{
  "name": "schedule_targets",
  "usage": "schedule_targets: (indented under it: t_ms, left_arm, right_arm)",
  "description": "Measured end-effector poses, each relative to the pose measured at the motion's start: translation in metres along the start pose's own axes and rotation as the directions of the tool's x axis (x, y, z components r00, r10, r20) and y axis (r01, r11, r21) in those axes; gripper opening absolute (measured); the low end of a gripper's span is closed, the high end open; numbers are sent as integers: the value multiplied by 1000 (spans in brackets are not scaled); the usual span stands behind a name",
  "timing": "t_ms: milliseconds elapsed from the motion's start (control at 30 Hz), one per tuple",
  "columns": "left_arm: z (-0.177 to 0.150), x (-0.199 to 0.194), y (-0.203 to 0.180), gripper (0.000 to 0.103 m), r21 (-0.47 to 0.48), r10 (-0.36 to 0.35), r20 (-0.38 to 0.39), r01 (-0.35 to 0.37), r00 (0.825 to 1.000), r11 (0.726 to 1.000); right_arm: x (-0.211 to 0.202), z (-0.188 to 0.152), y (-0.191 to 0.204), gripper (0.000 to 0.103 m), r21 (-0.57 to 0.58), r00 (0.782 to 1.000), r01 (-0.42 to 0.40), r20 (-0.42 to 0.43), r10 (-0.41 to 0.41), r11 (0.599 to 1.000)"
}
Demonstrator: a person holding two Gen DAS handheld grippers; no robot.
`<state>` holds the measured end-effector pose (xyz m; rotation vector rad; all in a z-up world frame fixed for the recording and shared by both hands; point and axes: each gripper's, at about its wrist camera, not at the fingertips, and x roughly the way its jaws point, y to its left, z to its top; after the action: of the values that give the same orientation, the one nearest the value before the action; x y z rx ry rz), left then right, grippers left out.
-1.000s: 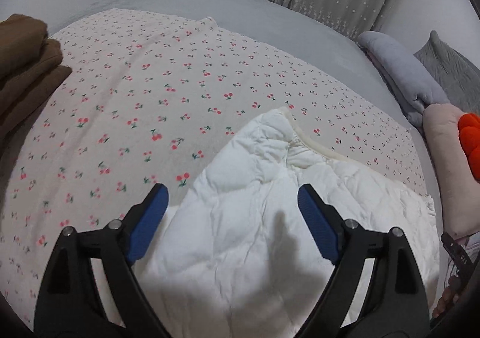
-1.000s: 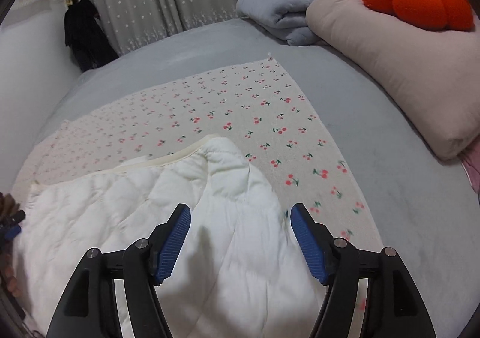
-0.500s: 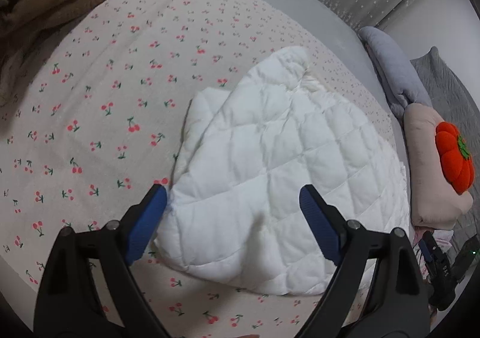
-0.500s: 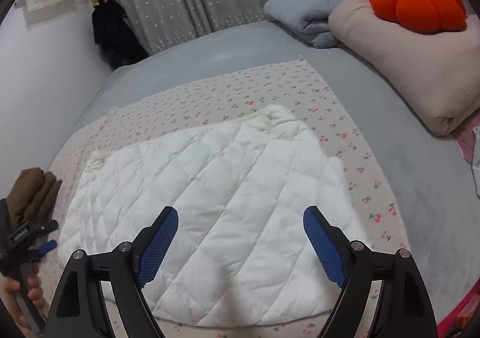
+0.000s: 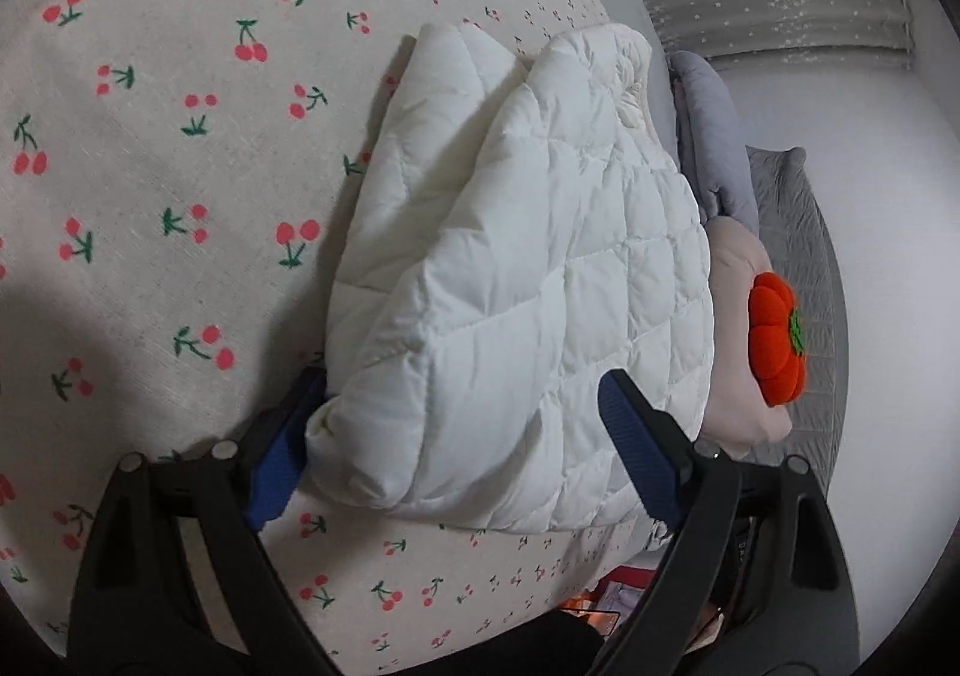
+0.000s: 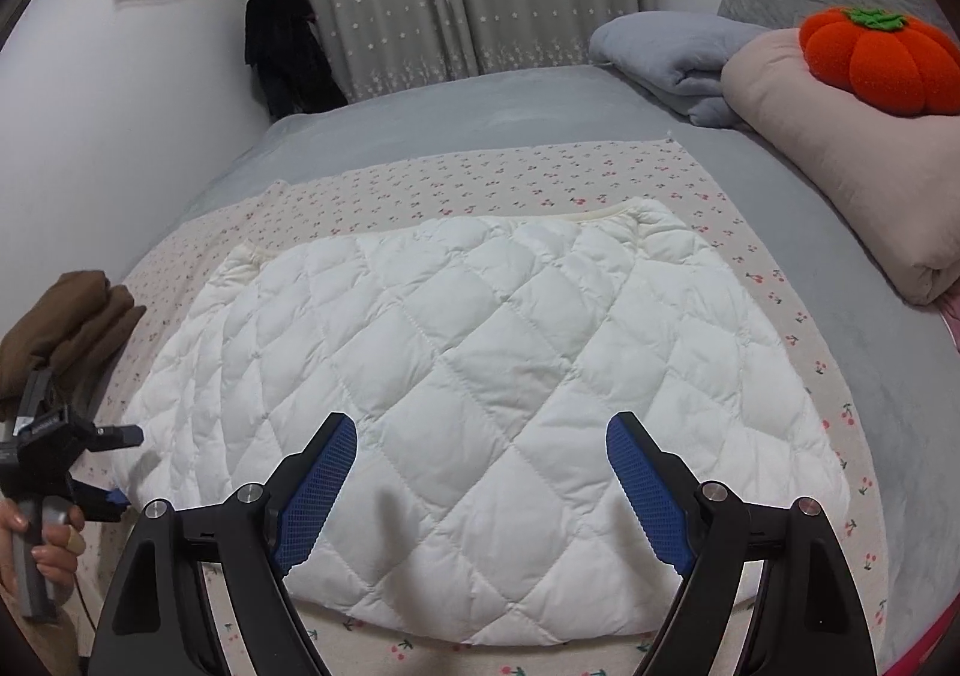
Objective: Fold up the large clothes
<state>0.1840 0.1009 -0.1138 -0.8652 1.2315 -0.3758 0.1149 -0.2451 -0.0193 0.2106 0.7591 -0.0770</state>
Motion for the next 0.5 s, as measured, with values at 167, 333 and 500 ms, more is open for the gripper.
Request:
schedule_targets:
  t_ms: [167, 333, 500]
  left_arm:
    - [2, 1, 11, 87, -74, -101, 39, 104, 994, 992]
    - [-1, 5, 19, 44, -75, -81, 93, 88, 992, 993]
    - [-8, 2, 7, 29, -47, -64, 153, 72, 986, 996]
  right_arm:
    - [9, -4, 17, 87, -33, 1000, -24, -16, 24, 999]
    - [10, -7, 31, 87, -66, 998, -56, 14, 57, 996]
    - [9, -5, 41, 68, -59, 992, -105, 64, 109, 993]
